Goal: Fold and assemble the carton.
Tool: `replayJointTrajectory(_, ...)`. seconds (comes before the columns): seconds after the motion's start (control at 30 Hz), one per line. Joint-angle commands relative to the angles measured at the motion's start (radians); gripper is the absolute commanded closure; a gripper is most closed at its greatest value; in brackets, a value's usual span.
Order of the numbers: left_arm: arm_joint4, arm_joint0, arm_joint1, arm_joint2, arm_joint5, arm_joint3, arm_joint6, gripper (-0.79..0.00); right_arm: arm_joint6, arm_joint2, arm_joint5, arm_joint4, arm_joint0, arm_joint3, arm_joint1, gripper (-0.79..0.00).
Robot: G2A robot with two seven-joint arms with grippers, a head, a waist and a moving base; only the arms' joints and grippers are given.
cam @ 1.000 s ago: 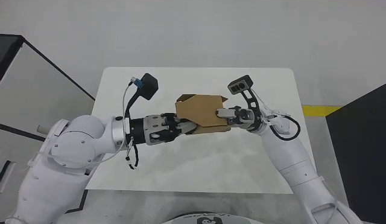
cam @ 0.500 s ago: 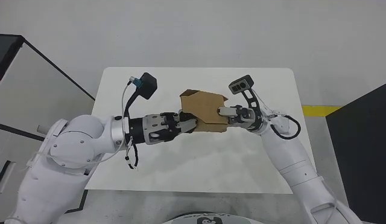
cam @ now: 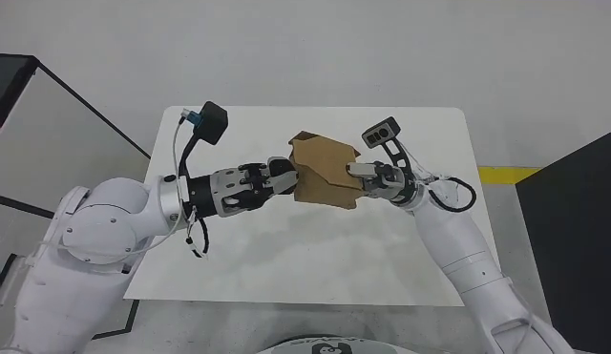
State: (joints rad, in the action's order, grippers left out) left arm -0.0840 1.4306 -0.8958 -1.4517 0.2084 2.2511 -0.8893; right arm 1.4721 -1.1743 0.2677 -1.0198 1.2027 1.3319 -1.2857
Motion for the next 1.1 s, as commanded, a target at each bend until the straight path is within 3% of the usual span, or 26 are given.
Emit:
replayJointTrajectory(0.0,0.012,0.002,-0.001,0.001,0.003,0.003,0.018,0.000,-0.013,0.007,-0.023,-0.022,0.008,0.011,-0.002,0.000)
replayJointTrajectory(0.23,0.066,0.019,0.001,-0.044,0.009,0.007,0.053,0.000,0.021,0.027,-0.154,-0.099,0.005,-0.020,-0.005,0.000)
replayJointTrajectory(0.47,0.094,0.048,0.003,-0.099,0.000,0.012,0.084,0.000,0.064,0.051,-0.212,-0.104,-0.021,-0.050,-0.009,0.000)
replayJointTrajectory(0.73,0.120,0.052,0.003,-0.108,-0.004,0.014,0.092,0.000,0.064,0.076,-0.229,-0.078,-0.030,-0.025,-0.006,0.000)
replayJointTrajectory(1.07,0.108,0.050,0.000,-0.065,0.016,0.026,0.083,0.000,0.064,0.076,-0.229,-0.078,-0.030,-0.025,-0.006,0.000)
